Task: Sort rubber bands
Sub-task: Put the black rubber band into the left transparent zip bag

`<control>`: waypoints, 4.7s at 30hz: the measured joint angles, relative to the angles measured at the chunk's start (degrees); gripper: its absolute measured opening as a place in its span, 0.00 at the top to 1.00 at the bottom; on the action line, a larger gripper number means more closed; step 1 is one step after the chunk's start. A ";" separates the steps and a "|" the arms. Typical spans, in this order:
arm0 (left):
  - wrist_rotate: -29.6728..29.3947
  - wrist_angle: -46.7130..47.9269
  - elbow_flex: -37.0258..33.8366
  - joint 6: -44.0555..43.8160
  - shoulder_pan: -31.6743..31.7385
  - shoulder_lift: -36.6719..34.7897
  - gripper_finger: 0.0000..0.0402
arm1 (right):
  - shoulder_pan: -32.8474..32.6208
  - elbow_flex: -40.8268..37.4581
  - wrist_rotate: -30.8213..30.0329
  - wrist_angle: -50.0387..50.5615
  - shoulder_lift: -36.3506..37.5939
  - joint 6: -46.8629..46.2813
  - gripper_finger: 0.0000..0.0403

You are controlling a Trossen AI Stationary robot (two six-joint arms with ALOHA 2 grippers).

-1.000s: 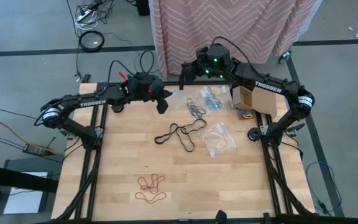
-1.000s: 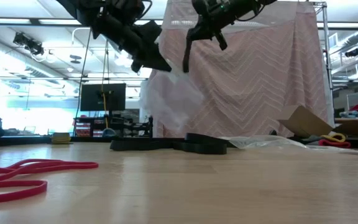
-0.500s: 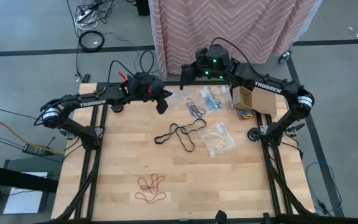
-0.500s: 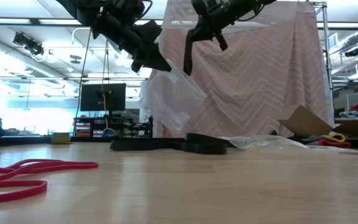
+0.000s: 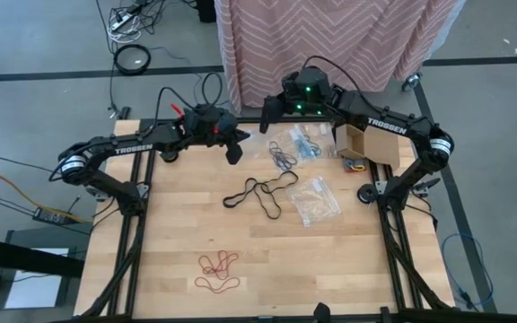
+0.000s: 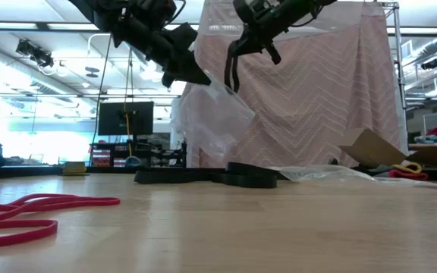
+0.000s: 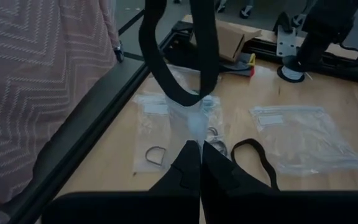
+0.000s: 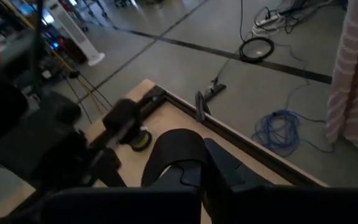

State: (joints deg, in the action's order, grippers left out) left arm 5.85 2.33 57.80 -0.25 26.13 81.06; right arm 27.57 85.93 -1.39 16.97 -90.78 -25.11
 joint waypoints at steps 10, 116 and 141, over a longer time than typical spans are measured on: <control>-0.02 -0.87 0.11 0.00 0.02 0.00 1.00 | 0.00 0.00 -1.05 4.60 -0.02 0.02 1.00; 24.10 3.96 11.41 -0.47 2.51 0.01 1.00 | -2.06 -0.55 19.41 17.55 0.00 11.78 1.00; 25.08 13.33 11.41 4.52 7.55 3.54 1.00 | -6.43 -0.61 37.20 6.91 -6.75 15.41 0.63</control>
State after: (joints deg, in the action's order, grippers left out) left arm 30.92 15.66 69.21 4.27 33.68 84.60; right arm 21.14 85.32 35.82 23.87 -97.54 -9.69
